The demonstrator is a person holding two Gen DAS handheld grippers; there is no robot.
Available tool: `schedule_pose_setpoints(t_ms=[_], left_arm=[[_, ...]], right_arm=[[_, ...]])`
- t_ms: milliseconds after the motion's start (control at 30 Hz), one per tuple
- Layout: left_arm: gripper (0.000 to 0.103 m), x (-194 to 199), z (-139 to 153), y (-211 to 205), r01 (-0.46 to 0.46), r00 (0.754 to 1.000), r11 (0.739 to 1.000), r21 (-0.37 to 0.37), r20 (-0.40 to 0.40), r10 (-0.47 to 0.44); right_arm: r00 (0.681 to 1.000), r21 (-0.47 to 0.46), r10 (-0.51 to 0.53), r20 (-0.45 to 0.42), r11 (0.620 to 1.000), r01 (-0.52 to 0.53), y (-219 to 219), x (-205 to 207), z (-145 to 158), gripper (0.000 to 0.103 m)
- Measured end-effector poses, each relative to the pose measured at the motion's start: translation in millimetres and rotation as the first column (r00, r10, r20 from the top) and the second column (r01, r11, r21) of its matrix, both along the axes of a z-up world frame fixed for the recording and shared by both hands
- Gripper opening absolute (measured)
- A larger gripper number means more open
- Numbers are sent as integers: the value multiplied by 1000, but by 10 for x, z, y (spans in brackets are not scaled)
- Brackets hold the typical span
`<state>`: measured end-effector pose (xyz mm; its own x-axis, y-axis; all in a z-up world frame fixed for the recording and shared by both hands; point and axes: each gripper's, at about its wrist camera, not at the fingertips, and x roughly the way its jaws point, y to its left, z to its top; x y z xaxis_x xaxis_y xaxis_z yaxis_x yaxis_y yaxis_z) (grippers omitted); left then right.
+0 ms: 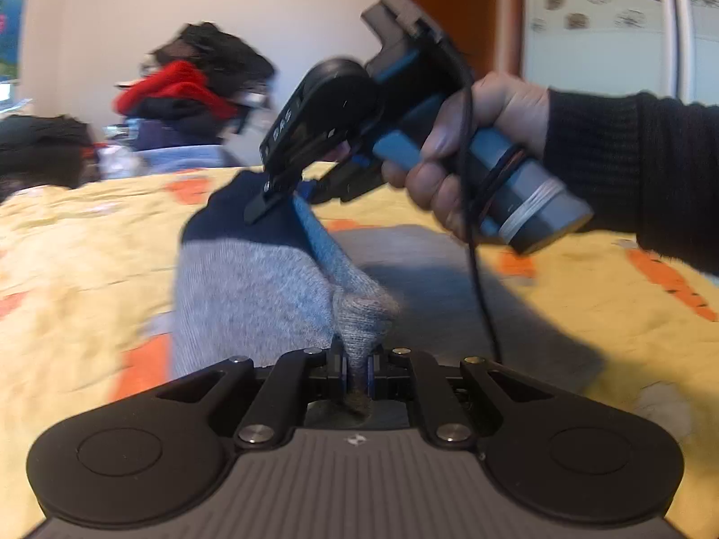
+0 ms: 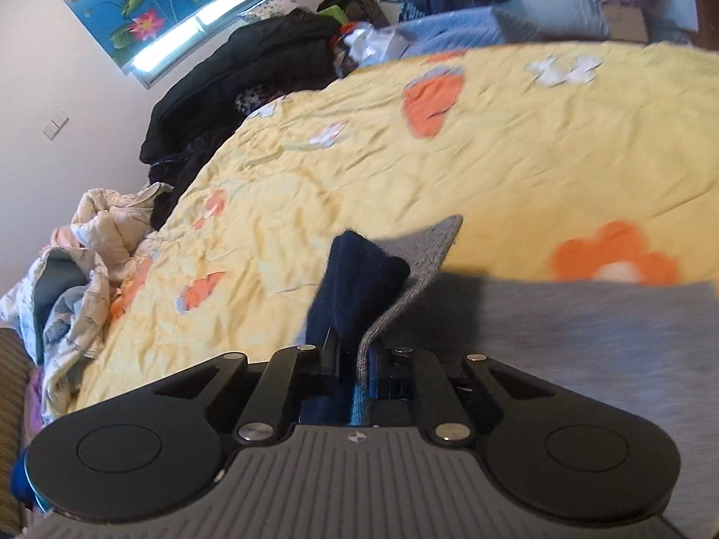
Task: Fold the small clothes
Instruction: 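Lift the sleeve with the left gripper while the right gripper grasps the navy cuff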
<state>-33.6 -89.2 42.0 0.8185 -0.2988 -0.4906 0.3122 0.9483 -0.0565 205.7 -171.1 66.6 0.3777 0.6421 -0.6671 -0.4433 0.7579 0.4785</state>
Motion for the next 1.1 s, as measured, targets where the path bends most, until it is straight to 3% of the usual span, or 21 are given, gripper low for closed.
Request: schedule_pose_setpoints(t_ms=[167, 300, 367, 467, 533, 600, 733, 900, 1000, 1067, 1100], left_arm=[[7, 67, -60, -633, 159, 986, 987, -7, -45, -159], [7, 139, -302, -1072, 207, 974, 977, 59, -108, -200], [7, 140, -289, -1173, 219, 973, 973, 69, -90, -212], [7, 93, -280, -1284, 229, 971, 970, 82, -88, -222], [7, 73, -278, -1281, 237, 969, 968, 79, -84, -231], [7, 53, -272, -1269, 252, 967, 964, 88, -75, -245], [7, -84, -304, -1287, 276, 961, 950, 147, -22, -276], [10, -104, -278, -1427, 271, 961, 936, 223, -4, -277], [25, -155, -246, -1493, 280, 955, 923, 264, 24, -297], [56, -170, -241, -1534, 276, 949, 912, 303, 63, -309], [58, -188, -241, -1539, 281, 944, 909, 309, 83, -320]], right_arm=[[996, -63, -68, 55, 995, 72, -941, -115, 116, 19], [982, -112, -187, 8, 976, 187, -1459, -128, -273, 19], [973, -62, -230, 11, 971, 231, -1609, -159, -416, 19], [970, -5, -242, 13, 970, 242, -1629, -192, -432, 25], [968, 0, -249, -19, 968, 249, -1640, -137, -426, 45], [961, 26, -274, -40, 961, 275, -1702, -93, -374, 54], [956, 81, -293, -7, 953, 292, -1840, -172, -180, 64], [958, 45, -286, -1, 957, 286, -1811, -157, -225, 64], [957, 41, -288, -13, 957, 289, -1755, -74, -296, 64], [956, 47, -291, -18, 955, 292, -1721, -25, -324, 62], [959, 55, -281, -19, 958, 282, -1695, -7, -332, 50]])
